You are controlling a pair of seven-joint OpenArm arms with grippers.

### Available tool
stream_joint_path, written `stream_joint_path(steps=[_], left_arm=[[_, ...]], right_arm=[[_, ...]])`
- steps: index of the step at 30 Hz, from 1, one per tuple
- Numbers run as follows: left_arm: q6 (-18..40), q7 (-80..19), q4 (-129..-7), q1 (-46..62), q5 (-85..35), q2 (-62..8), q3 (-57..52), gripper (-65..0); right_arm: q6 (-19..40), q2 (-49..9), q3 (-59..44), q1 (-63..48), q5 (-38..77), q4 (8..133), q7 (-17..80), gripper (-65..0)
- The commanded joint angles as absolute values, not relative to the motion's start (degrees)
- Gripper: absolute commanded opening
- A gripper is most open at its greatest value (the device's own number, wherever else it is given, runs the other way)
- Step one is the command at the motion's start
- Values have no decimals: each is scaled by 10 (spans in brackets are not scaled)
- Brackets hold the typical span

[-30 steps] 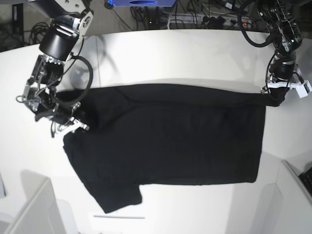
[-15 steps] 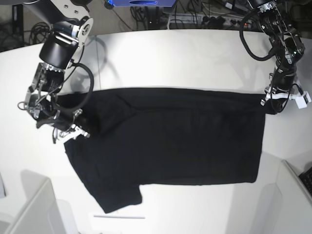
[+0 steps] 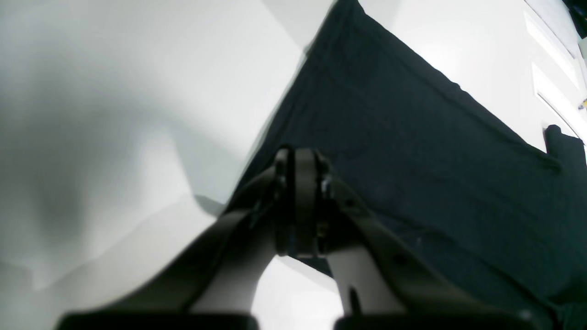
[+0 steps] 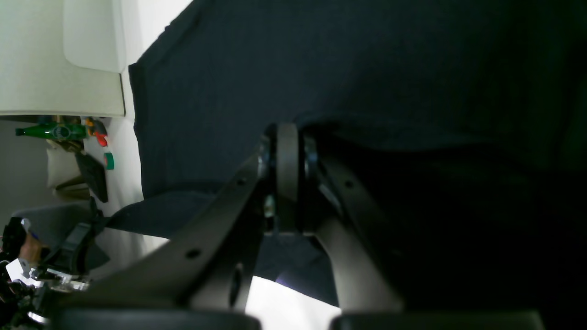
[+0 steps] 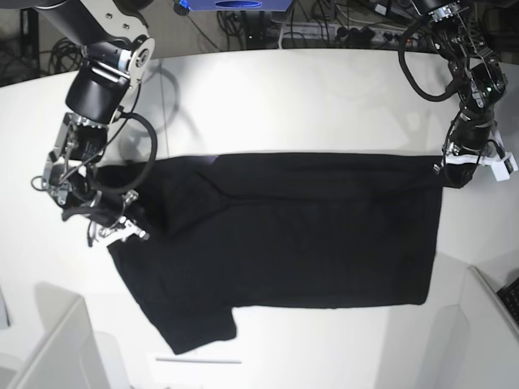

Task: Fold the T-shirt properly
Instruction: 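Lift the shoulder corners and pull the shirt toward the robot, then regrip the shoulder corners with both grippers and drag the shirt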

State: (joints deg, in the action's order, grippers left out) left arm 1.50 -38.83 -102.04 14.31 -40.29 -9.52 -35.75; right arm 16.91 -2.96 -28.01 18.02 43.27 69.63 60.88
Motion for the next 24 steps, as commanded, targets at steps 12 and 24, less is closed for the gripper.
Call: stream_joint_path(steps=[12,24], left_arm=[[18,-378,-1002,120,-404,-102,-356,-650],[18,-376,-1000,116,-404,-114,-366,-255]], right_arm=[[171,-35,-279,194,446,705,587,-650],[171,-36,-286,193,448,712,602,-429]])
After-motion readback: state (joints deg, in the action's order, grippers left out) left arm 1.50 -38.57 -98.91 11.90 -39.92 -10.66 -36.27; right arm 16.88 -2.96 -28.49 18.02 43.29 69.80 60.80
